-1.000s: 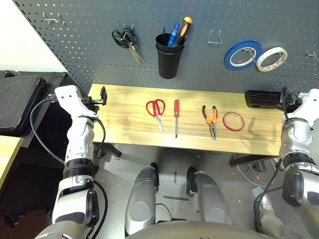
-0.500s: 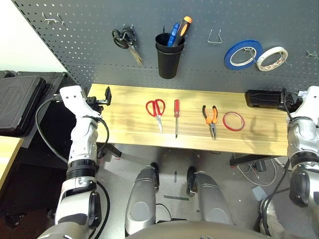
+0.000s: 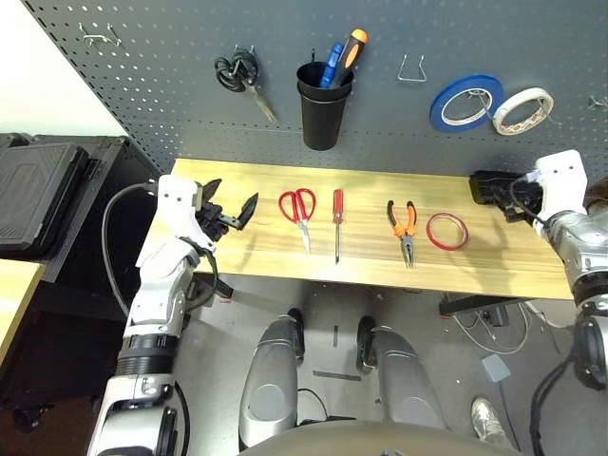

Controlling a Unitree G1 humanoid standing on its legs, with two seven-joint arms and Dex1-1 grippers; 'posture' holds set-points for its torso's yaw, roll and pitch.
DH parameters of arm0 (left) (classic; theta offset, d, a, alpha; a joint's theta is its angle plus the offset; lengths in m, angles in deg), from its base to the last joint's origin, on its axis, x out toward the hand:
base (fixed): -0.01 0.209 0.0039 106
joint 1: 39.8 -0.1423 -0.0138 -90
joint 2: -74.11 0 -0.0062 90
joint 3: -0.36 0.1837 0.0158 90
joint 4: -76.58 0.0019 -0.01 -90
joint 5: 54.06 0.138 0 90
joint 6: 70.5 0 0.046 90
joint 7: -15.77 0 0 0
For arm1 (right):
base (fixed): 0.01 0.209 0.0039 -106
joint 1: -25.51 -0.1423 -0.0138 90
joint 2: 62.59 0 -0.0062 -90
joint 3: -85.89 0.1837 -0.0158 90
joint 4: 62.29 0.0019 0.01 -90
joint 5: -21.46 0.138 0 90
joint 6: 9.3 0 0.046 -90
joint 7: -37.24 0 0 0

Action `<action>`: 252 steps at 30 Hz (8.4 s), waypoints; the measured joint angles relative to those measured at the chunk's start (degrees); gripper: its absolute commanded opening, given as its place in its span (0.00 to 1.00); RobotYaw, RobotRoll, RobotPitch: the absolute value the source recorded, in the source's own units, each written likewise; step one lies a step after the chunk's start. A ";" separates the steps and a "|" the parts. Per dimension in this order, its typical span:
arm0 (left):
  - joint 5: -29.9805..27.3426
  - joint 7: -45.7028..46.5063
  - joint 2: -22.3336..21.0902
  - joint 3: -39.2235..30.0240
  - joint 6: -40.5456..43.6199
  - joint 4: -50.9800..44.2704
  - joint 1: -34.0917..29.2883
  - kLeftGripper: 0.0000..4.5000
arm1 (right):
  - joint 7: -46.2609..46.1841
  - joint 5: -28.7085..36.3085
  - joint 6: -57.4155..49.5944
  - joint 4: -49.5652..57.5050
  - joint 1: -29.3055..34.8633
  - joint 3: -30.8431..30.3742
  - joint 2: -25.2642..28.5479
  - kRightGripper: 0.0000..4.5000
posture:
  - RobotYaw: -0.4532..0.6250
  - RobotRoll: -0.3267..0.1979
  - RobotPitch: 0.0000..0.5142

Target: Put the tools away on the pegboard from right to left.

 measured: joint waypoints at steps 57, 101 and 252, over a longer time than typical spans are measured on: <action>-11.20 -8.29 -4.29 0.72 12.71 -24.36 -3.68 1.00 | -27.99 -10.05 21.01 3.40 17.00 -2.53 -3.56 0.00 | 0.72 0.62 0.52; -23.33 -9.93 -3.79 5.24 20.69 -36.07 11.04 1.00 | -38.85 -9.91 22.82 -10.33 -3.47 4.25 9.40 0.00 | 0.66 0.62 0.50; -28.18 -0.56 -8.63 -3.48 31.11 -33.54 21.50 1.00 | -18.23 11.81 28.87 54.10 10.67 6.71 -22.50 0.67 | 0.62 0.62 0.50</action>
